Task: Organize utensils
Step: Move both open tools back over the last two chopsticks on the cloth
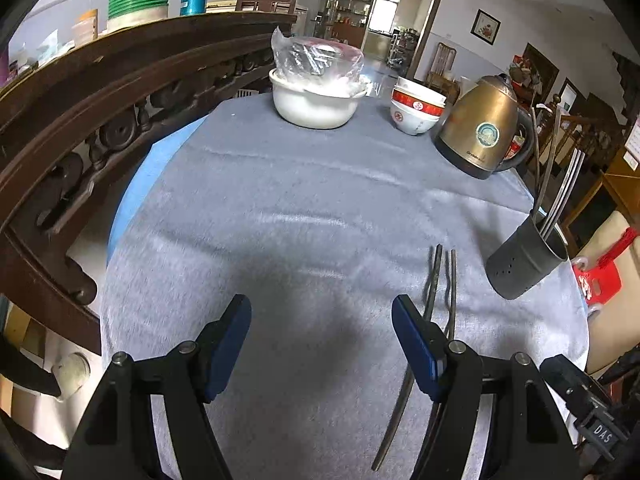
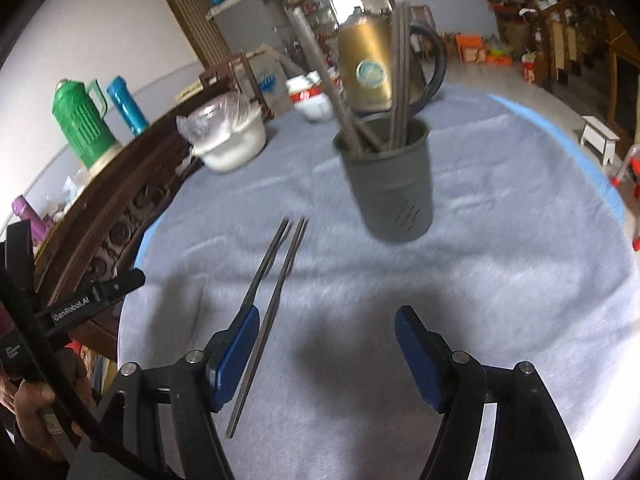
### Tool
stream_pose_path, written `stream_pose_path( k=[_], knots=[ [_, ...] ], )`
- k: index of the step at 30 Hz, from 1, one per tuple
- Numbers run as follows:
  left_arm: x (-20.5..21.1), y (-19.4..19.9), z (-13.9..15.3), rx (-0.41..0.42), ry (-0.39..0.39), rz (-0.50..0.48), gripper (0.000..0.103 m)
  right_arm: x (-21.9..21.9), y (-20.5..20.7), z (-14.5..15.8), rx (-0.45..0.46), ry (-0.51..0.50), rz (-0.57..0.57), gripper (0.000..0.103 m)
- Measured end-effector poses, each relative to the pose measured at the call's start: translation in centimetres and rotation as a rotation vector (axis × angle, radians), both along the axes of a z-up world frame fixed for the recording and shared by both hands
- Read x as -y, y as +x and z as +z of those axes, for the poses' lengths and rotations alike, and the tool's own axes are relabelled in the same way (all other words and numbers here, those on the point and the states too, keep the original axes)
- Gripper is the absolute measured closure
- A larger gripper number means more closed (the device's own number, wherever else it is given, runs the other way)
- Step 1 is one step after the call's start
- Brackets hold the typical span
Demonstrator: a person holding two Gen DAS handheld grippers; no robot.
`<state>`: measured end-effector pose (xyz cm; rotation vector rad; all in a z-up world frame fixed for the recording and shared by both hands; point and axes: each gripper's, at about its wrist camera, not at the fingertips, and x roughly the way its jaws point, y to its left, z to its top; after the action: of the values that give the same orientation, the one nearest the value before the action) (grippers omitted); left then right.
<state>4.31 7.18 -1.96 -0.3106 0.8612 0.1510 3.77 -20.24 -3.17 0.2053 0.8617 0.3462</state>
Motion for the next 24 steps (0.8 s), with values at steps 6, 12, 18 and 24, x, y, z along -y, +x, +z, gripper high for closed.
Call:
stream_pose_path(
  k=[6,12,18,24],
  knots=[
    [-0.2,-0.2,-0.7,-0.019,-0.009,0.001,0.030,-0.8,-0.2,-0.7,-0.030,-0.011,0.011,0.029],
    [-0.1,-0.2,-1.7,-0.053,-0.001,-0.010,0.030,-1.3,0.3,-1.0,-0.059,-0.009,0.022,0.029],
    [0.8,-0.3,-3.4,-0.116,0.001,-0.045,0.030,-1.6,0.8,-1.9,-0.108,0.012,0.032,0.029],
    [2.5,-0.6,-3.6,-0.131,0.023,-0.108,0.029,-2.5,1.8,-2.4,-0.150,0.026,0.054,0.029]
  ],
)
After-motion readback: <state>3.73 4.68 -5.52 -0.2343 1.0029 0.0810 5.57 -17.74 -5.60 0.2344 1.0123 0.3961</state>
